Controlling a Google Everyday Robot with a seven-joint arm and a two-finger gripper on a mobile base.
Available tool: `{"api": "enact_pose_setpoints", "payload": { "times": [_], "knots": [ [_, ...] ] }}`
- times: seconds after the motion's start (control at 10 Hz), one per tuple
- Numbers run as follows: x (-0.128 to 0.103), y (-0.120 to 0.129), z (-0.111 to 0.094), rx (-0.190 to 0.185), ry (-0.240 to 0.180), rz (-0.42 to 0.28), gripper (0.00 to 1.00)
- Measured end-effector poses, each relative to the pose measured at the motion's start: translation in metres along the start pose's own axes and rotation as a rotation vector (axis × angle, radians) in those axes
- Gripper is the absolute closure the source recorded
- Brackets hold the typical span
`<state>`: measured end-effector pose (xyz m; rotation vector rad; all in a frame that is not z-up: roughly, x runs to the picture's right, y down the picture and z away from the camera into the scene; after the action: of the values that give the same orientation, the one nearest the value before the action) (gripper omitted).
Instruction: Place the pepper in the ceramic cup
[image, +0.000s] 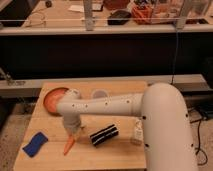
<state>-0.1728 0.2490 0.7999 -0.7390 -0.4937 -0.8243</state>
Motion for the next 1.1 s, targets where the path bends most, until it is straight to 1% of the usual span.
{"api": "enact_pose_setpoints", "payload": {
  "times": [0.1, 0.2, 0.3, 0.4, 0.5, 0.6, 0.8, 0.9, 1.0, 1.1],
  "knots": [
    [0.000, 0.000, 0.001, 0.001, 0.001, -0.003, 0.81],
    [0.000, 0.000, 0.001, 0.002, 0.002, -0.007, 0.92],
    [-0.001, 0.000, 0.001, 0.005, 0.001, -0.012, 0.99],
    [-0.001, 0.000, 0.001, 0.009, -0.005, -0.016, 1.00],
    [0.001, 0.001, -0.001, 0.015, 0.000, -0.007, 1.00],
    [0.009, 0.001, -0.012, 0.031, 0.009, 0.026, 1.00],
    [0.032, -0.004, -0.043, 0.049, 0.025, 0.082, 1.00],
    [0.056, -0.010, -0.080, 0.072, 0.026, 0.125, 1.00],
    [0.070, -0.014, -0.100, 0.082, 0.019, 0.147, 1.00],
    [0.077, -0.018, -0.116, 0.084, 0.014, 0.159, 1.00]
  ]
}}
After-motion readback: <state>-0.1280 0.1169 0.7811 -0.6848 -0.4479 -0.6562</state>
